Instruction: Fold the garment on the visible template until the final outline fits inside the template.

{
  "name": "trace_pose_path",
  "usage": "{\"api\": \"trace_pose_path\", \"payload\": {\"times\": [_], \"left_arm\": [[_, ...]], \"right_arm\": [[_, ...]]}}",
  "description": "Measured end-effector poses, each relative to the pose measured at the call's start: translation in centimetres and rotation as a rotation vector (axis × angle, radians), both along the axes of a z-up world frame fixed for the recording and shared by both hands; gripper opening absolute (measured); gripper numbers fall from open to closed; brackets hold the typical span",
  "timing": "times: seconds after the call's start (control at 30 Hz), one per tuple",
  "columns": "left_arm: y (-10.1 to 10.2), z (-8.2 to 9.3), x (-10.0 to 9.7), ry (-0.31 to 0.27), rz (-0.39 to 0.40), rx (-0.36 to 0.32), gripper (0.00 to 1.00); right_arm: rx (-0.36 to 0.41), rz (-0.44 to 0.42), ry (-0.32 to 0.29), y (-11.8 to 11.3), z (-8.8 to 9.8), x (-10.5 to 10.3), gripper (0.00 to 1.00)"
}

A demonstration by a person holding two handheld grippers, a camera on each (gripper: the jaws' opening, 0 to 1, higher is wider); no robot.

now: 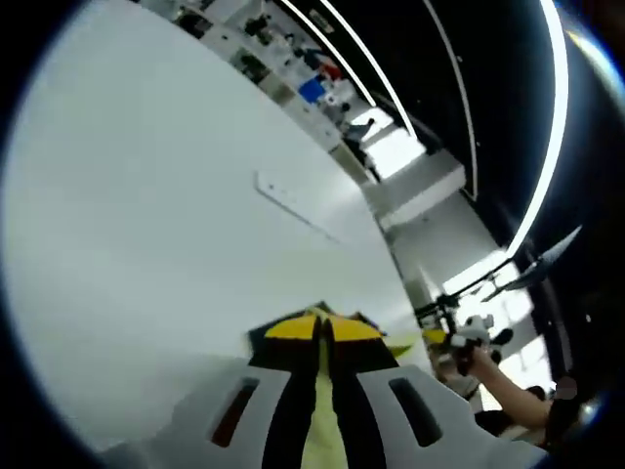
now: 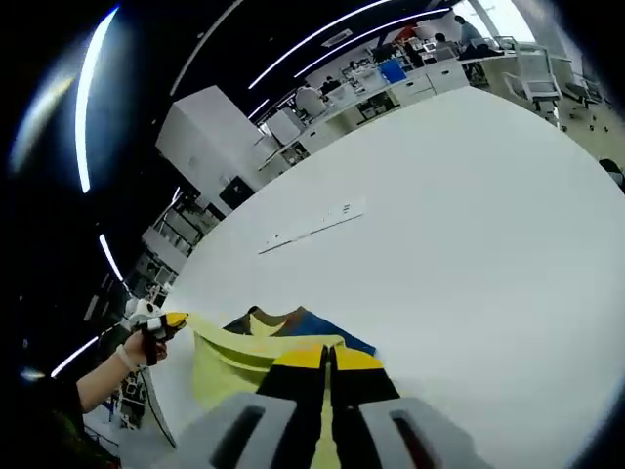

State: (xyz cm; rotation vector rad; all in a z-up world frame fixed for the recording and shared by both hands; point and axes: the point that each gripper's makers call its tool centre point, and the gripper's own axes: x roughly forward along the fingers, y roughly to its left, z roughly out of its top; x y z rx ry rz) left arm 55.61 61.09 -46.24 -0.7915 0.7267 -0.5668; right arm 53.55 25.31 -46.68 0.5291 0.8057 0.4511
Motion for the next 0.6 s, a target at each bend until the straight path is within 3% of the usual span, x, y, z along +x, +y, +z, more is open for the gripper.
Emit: {"api": "trace_pose_path", "payload": {"times": [0.2, 0.37, 0.6], "left_arm": [[0.7, -2.4, 0.5, 0.048, 0.039, 0.002, 0.0], [0.9, -3.5, 0.5, 0.059, 0.039, 0.019, 0.0], [1.2, -4.8, 0.1, 0.088, 0.036, 0.039, 0.0]], "right_arm": [[0.035, -0.048, 0.036, 0.4, -1.6, 0.4, 0.0], [0.033, -0.053, 0.067, 0.1, -3.4, 0.4, 0.0], [0.038, -0.056, 0.086, 0.2, -4.4, 0.0, 0.0]]}}
